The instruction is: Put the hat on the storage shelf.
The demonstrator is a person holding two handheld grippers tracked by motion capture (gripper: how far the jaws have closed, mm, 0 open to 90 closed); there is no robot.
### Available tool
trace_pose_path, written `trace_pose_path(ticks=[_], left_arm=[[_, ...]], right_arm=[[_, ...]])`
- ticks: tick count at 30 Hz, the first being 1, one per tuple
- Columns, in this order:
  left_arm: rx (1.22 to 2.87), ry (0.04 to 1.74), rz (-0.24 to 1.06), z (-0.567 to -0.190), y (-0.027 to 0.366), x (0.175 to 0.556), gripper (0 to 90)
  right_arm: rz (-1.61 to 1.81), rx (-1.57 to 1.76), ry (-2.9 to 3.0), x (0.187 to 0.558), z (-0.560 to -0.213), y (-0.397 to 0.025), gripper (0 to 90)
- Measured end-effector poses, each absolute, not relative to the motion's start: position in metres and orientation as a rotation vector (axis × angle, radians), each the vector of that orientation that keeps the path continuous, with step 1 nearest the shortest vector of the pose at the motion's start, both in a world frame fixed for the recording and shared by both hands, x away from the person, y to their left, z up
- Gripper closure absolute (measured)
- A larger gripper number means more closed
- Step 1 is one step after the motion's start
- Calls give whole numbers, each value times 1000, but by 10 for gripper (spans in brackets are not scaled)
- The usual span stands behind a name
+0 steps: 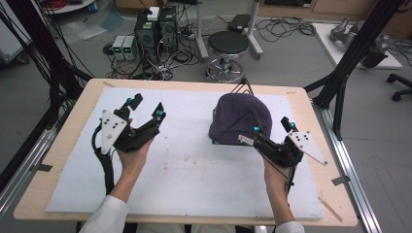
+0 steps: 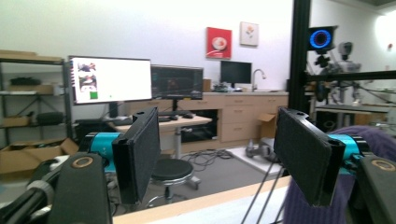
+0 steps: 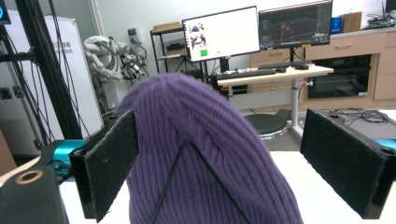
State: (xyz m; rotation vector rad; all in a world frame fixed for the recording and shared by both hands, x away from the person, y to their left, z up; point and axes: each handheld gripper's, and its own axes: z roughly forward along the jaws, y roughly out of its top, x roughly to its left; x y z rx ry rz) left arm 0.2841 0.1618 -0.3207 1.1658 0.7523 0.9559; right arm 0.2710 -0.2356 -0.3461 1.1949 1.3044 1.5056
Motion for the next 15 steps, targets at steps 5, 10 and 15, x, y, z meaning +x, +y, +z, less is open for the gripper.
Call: trace_pose_path(ticks=[5, 10, 15], left_arm=[[1162, 773, 994, -325, 185, 272, 318], [1129, 791, 990, -330, 206, 266, 319], [1144, 815, 1008, -339, 221, 260, 317]], right_arm=[[1496, 1205, 1305, 264, -351, -239, 107], [1494, 1203, 1321, 258, -356, -243, 107], [1480, 1205, 1340, 253, -364, -243, 107]])
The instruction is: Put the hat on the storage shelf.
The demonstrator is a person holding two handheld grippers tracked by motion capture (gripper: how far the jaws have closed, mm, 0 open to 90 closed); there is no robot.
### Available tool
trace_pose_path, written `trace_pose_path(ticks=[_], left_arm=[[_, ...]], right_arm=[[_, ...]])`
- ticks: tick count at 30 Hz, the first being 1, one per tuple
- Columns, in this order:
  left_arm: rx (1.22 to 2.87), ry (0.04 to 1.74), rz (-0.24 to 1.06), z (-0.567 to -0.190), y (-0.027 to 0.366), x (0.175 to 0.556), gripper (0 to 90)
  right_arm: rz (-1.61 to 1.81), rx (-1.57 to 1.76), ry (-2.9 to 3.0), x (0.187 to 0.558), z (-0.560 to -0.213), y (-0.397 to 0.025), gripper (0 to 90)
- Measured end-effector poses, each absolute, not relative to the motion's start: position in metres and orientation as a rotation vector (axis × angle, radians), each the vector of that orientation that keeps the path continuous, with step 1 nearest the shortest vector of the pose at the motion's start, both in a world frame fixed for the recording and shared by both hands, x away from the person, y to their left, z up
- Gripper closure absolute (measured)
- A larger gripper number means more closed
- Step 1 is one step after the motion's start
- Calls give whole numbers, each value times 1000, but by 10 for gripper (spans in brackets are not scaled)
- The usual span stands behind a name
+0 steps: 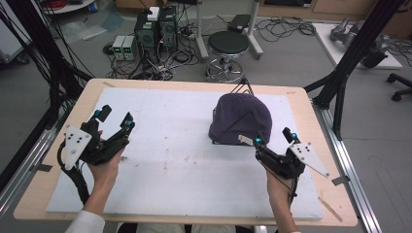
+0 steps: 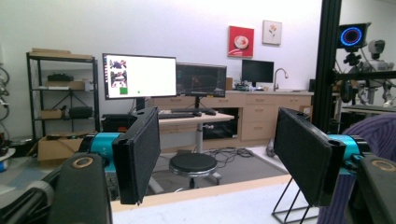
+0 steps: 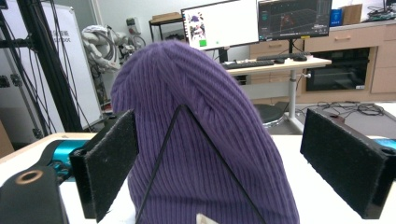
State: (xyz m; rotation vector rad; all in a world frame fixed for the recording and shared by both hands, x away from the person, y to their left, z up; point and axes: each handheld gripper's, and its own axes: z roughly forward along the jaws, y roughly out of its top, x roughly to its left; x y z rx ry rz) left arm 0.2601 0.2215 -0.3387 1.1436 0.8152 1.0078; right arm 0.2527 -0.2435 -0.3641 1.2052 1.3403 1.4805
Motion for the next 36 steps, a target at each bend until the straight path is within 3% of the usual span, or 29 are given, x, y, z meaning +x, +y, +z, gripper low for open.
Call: trace_pose_path(ticks=[36], left_arm=[[1212, 966, 1027, -418, 285, 237, 322]], right_arm=[[1331, 1313, 1366, 230, -416, -281, 107]])
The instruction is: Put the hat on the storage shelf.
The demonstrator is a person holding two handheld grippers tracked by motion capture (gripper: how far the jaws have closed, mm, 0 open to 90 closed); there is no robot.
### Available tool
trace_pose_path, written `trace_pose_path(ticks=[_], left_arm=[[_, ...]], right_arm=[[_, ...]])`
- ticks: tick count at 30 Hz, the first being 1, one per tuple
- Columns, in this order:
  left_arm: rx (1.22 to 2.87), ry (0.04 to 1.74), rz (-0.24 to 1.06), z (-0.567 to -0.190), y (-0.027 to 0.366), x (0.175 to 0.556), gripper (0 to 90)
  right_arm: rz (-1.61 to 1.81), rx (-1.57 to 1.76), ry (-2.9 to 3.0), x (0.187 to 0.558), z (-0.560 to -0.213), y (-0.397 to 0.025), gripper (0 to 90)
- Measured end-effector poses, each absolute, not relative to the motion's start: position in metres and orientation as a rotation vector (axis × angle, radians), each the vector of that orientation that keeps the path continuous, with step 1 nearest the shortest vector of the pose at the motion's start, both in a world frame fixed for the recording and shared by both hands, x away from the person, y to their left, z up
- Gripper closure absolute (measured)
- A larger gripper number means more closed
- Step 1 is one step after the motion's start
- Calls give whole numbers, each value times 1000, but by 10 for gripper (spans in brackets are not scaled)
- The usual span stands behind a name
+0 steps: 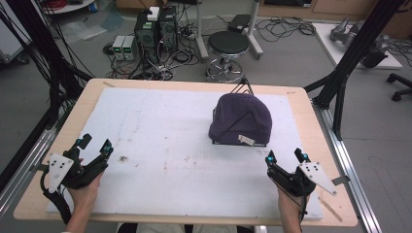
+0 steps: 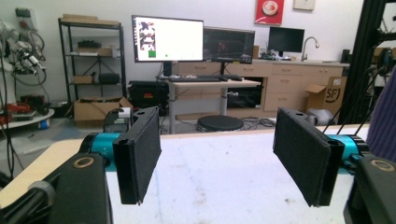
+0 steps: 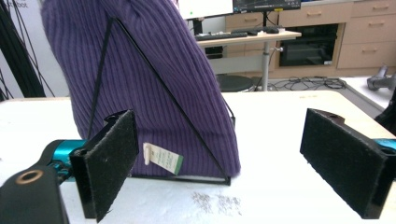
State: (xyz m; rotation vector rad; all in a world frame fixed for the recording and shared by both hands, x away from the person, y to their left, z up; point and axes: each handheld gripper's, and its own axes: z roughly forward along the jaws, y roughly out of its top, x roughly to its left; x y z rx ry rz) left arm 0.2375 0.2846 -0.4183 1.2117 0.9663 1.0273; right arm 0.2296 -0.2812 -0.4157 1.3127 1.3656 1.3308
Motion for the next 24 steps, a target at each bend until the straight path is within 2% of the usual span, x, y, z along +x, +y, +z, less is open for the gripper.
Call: trace_pose_path(ticks=[13, 24], left_arm=[[1205, 1098, 1021, -442, 306, 235, 337], [1149, 1140, 968, -442, 313, 232, 322]], right_arm=[[1294, 1363, 1396, 232, -432, -284, 108], [1320, 1361, 1440, 236, -436, -277, 108]])
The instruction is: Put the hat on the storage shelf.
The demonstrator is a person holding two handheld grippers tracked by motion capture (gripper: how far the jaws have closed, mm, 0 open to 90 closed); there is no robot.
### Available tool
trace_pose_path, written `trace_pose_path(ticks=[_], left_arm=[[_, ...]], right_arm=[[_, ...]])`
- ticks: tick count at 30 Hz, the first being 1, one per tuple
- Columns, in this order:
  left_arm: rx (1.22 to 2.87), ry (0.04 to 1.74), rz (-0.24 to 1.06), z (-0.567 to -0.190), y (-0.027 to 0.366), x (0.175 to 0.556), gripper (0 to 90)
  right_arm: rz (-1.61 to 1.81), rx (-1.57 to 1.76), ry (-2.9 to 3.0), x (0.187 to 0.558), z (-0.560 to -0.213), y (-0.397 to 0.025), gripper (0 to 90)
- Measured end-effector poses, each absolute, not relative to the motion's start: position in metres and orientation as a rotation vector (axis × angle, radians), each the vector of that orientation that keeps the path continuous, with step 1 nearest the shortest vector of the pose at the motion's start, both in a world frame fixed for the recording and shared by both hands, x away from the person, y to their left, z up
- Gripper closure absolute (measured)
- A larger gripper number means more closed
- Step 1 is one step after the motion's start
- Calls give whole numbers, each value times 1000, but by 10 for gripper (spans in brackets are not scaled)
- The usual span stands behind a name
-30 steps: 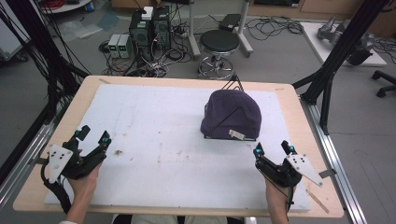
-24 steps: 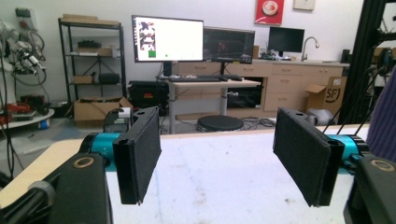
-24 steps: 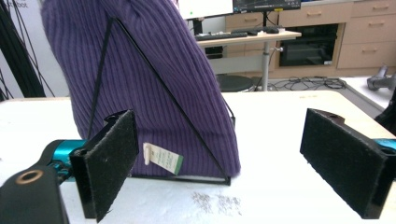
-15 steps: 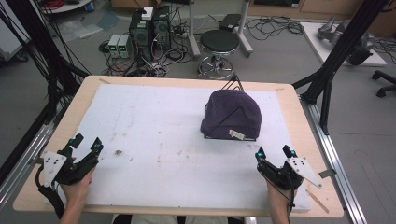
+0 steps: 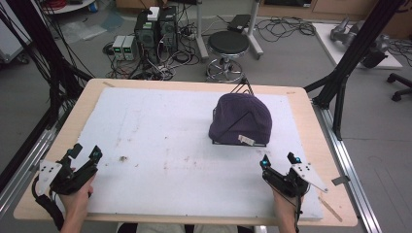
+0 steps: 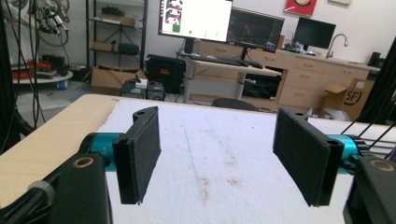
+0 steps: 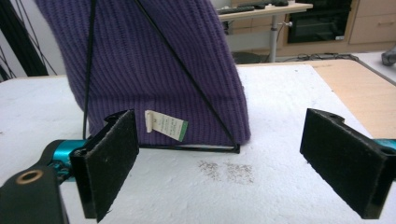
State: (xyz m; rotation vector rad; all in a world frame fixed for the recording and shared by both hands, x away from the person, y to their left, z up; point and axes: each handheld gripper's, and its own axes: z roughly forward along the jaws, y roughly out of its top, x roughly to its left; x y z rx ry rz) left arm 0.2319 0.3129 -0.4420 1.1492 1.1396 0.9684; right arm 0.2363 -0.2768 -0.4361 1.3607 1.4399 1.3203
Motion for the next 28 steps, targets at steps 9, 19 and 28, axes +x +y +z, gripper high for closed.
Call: trace_pose_path(ticks=[9, 19, 28], left_arm=[[1176, 1119, 970, -442, 307, 233, 319], [1177, 1121, 968, -443, 308, 233, 320], [1184, 1117, 957, -443, 307, 234, 320]], right_arm=[[1334, 1397, 1397, 233, -436, -285, 108], [1343, 1404, 1393, 231, -437, -287, 108], [1348, 1400, 1408, 232, -437, -286, 108]])
